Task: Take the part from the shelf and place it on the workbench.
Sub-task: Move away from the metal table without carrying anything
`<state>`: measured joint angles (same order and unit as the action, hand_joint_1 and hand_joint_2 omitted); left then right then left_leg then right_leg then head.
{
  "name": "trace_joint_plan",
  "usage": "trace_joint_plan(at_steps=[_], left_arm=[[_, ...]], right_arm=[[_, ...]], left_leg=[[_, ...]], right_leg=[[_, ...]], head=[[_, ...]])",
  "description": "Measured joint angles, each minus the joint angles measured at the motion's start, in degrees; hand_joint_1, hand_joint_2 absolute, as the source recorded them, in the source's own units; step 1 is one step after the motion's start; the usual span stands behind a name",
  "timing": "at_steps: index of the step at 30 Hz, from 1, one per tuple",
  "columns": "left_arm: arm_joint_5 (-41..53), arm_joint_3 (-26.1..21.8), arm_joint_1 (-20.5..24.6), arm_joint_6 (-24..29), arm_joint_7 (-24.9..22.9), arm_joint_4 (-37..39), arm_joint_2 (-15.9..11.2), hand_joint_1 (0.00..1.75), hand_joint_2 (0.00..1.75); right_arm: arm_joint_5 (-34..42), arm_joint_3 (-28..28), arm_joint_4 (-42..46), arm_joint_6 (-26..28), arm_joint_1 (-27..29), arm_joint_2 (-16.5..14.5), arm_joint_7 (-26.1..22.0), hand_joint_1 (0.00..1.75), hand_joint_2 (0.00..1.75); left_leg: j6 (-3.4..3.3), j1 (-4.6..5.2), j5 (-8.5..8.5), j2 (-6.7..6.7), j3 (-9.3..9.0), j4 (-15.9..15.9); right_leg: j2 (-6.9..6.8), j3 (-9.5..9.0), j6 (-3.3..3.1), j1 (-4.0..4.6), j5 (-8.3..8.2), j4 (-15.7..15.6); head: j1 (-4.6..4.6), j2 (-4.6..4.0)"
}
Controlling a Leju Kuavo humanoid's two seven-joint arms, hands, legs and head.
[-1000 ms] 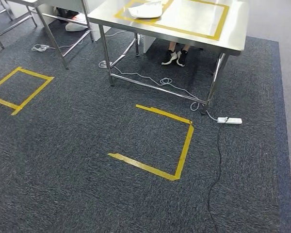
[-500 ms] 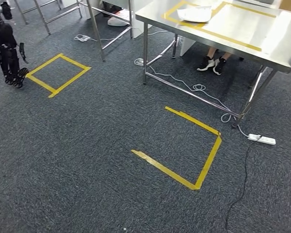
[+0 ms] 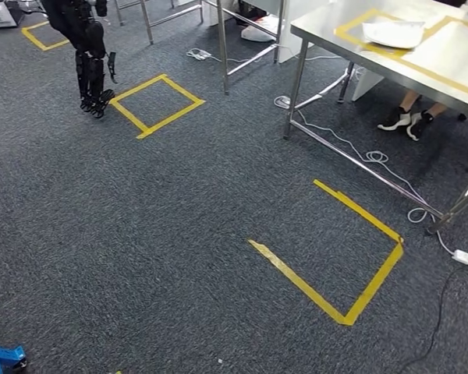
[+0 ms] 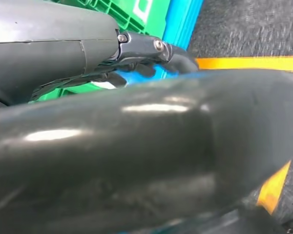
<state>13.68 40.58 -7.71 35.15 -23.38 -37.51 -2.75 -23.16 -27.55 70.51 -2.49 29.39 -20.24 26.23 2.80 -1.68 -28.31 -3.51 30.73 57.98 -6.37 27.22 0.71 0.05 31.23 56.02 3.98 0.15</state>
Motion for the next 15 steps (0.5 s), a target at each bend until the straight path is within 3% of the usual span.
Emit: trace_joint_plan(at_steps=[2, 4, 6, 8, 9, 10, 12, 14, 15], left_arm=[[-0.01, -0.02, -0.03, 0.11, 0.01, 0.02, -0.06, 0.0, 0.0], [-0.03, -0.07, -0.13, 0.15, 0.01, 0.04, -0.25, 0.0, 0.0], [-0.04, -0.1, -0.03, 0.17, 0.02, 0.05, -0.36, 0.0, 0.0], [-0.04, -0.1, 0.06, 0.18, 0.05, 0.06, -0.41, 0.0, 0.0], [-0.04, -0.1, 0.03, 0.19, 0.07, 0.06, -0.44, 0.0, 0.0], [-0.04, -0.1, -0.02, 0.19, 0.08, 0.06, -0.48, 0.0, 0.0], [0.01, -0.1, -0.09, 0.19, 0.07, 0.06, -0.57, 0.0, 0.0], [0.1, -0.09, -0.11, 0.19, 0.01, -0.05, -0.62, 0.0, 0.0], [0.15, -0.09, -0.14, 0.2, -0.02, -0.13, -0.62, 0.0, 0.0]], right_arm=[[0.01, 0.02, 0.04, 0.0, -0.18, 0.0, -0.01, 0.0, 0.0], [0.01, 0.04, 0.09, -0.01, -0.32, 0.0, -0.02, 0.0, 0.0], [0.01, 0.08, 0.11, -0.01, -0.27, 0.0, -0.04, 0.0, 0.0], [-0.01, 0.09, 0.1, -0.01, -0.13, 0.0, -0.01, 0.0, 0.0], [-0.01, 0.08, 0.09, -0.01, -0.1, 0.0, 0.02, 0.0, 0.0], [-0.01, 0.07, 0.09, -0.01, -0.09, 0.0, 0.02, 0.0, 0.0], [-0.02, 0.06, 0.1, -0.01, -0.09, 0.0, 0.02, 0.0, 0.0], [-0.03, 0.07, 0.11, -0.01, -0.06, 0.0, 0.02, 0.0, 0.0], [-0.04, 0.06, 0.13, 0.0, 0.0, 0.0, 0.02, 0.0, 0.0]], left_leg=[[-1.43, 0.36, 0.1, 0.98, 0.35, 0.21], [-2.35, 0.39, 0.35, 1.92, 0.48, -0.03], [-3.09, 0.44, 0.66, 3.0, 0.68, -0.2], [-3.5, 0.77, 0.78, 4.34, 0.97, -0.18], [-3.6, 0.94, 0.8, 5.07, 1.03, -0.17], [-3.64, 1.07, 0.81, 5.83, 1.02, -0.15], [-3.62, 1.2, 0.84, 7.44, 0.91, -0.12], [-3.38, 1.17, 0.93, 9.0, 0.97, -0.03], [-3.11, 1.08, 1.03, 9.71, 1.14, 0.01]], right_leg=[[-0.75, -0.59, 0.68, -0.2, 0.18, 0.06], [1.15, -0.42, 1.26, -0.55, 1.35, 1.17], [4.64, 2.34, 1.52, -0.77, 4.71, 6.7], [6.08, 6.42, 1.36, -0.76, 7.97, 14.72], [6.25, 7.86, 1.21, -0.73, 8.36, 17.16], [6.32, 8.34, 1.0, -0.69, 7.6, 17.51], [7.01, 6.26, 0.45, -0.63, 3.56, 12.21], [10.25, 2.95, -0.07, -0.63, 0.32, 4.61], [11.6, 1.95, -0.2, -0.6, -0.31, 2.26]], head=[[0.24, 0.0], [0.31, 0.0], [0.44, 0.0], [0.49, 0.0], [0.48, 0.0], [0.48, 0.0], [0.46, 0.0], [0.43, 0.0], [0.44, 0.0]])
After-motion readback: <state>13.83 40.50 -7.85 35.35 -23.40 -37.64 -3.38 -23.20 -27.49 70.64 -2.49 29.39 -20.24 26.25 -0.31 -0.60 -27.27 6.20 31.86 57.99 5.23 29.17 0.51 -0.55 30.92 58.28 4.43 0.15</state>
